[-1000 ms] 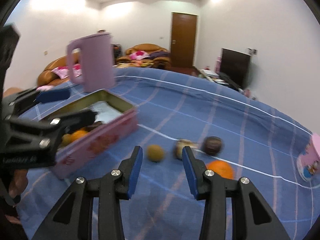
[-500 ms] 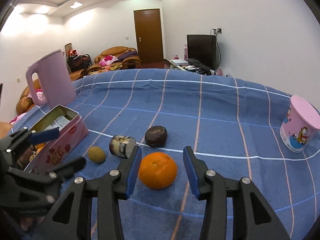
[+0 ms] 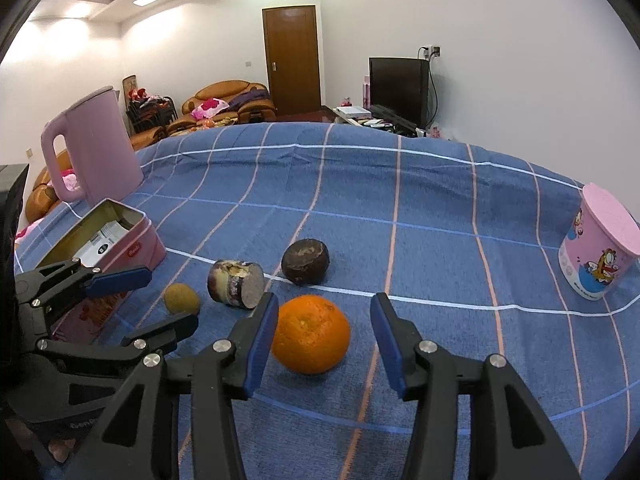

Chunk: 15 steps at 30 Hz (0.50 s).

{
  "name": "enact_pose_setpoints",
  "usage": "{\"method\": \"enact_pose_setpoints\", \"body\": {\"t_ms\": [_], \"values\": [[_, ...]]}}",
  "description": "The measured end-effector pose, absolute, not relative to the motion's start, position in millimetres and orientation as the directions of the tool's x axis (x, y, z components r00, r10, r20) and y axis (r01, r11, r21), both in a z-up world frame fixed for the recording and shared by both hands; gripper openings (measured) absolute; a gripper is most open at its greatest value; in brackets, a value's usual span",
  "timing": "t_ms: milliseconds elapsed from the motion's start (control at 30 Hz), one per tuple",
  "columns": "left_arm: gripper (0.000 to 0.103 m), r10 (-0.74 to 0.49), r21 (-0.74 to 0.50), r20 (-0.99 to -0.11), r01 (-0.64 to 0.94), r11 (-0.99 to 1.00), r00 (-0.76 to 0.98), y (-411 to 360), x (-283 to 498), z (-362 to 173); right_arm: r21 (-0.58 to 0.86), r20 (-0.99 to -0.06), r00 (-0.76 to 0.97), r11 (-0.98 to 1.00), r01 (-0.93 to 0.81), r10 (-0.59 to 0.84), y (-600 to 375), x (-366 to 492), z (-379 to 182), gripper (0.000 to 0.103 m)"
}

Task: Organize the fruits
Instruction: 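Move left gripper to a brown kiwi while right gripper approaches an orange, then close left gripper on the kiwi while right gripper closes on the orange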

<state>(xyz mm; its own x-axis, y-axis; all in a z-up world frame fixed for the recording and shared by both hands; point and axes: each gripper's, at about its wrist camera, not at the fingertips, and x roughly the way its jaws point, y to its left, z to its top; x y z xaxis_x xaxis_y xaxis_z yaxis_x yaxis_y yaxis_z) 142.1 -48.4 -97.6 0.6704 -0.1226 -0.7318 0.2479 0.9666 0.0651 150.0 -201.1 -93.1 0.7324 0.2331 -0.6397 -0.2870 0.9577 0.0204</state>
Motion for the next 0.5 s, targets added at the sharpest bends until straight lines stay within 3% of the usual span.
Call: {"method": "enact_pose_setpoints", "body": {"t_ms": [67,133,267,500], "values": [[0.045,-0.132,0.057,-0.739,0.257,0.965,0.66,-49.1,144.3,-99.8,0.013,-0.647,0.728,0.958,-0.285,0.226,-199.8,150.9,-94.1,0.051],[0.036,-0.135,0.049,-0.753,0.26,0.964,0.644,-49.6,148.1,-102.6,0.0,-0.651,0.728,0.96,-0.28,0.213,-197.5,151.6,-94.1,0.059],[0.031,-0.13,0.052,-0.757,0.256,0.965,0.641,-51.5,149.5,-103.9,-0.011,-0.663,0.719,0.959,-0.285,0.206,-195.1,153.0,-95.7,0.062],[0.031,-0.157,0.019,-0.756,0.261,0.965,0.636,-49.3,149.0,-102.9,-0.002,-0.689,0.691,0.953,-0.303,0.218,-193.4,156.8,-99.7,0.061]]}}
